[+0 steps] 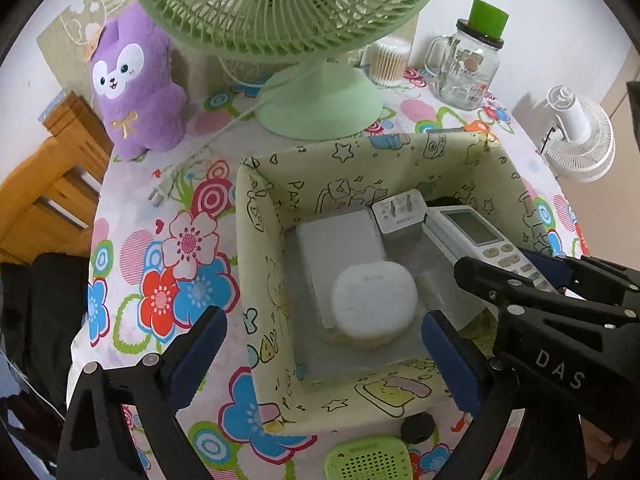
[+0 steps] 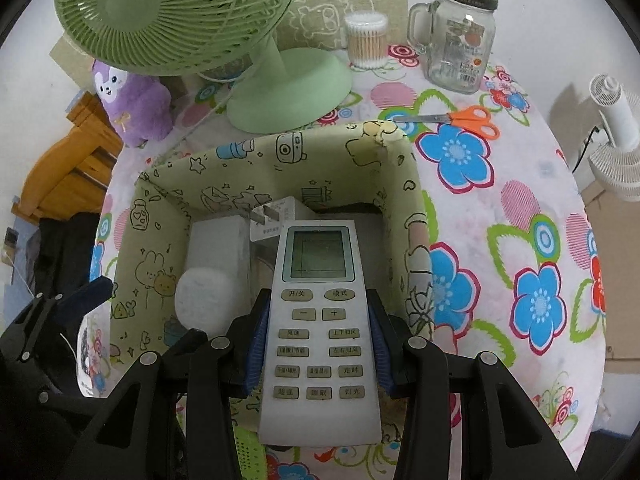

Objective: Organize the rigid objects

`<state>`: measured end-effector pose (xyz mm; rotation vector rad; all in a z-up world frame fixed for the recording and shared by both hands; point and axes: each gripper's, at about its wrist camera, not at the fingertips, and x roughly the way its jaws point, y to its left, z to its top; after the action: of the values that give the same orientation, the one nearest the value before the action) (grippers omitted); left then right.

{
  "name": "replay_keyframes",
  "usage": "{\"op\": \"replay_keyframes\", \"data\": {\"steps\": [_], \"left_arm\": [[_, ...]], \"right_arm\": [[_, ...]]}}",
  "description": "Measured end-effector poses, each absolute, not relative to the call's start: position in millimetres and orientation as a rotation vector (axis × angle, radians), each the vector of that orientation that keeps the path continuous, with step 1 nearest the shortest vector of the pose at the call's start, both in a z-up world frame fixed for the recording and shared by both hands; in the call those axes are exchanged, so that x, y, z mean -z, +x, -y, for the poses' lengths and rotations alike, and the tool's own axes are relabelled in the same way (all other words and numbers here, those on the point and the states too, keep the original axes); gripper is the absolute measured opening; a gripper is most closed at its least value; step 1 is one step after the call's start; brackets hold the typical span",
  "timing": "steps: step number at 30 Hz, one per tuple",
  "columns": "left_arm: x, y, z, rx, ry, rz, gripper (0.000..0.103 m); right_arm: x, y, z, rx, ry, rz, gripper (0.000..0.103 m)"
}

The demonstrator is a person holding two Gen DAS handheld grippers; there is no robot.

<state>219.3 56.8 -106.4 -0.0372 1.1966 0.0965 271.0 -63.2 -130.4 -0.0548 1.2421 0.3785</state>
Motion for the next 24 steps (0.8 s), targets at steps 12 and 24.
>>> {"op": "replay_keyframes", "data": {"steps": [12,24], "left_arm": [[103,217,-56,-0.076,-0.034,-1.202,0.099],[72,198,-51,-0.036,-0.045,-1.131,0.099]], "right_arm": [[119,260,59,-0.408,-0.048,-1.231,0.075],[85,235,76,-0.354,-0.031,-1.150,0.085]]}}
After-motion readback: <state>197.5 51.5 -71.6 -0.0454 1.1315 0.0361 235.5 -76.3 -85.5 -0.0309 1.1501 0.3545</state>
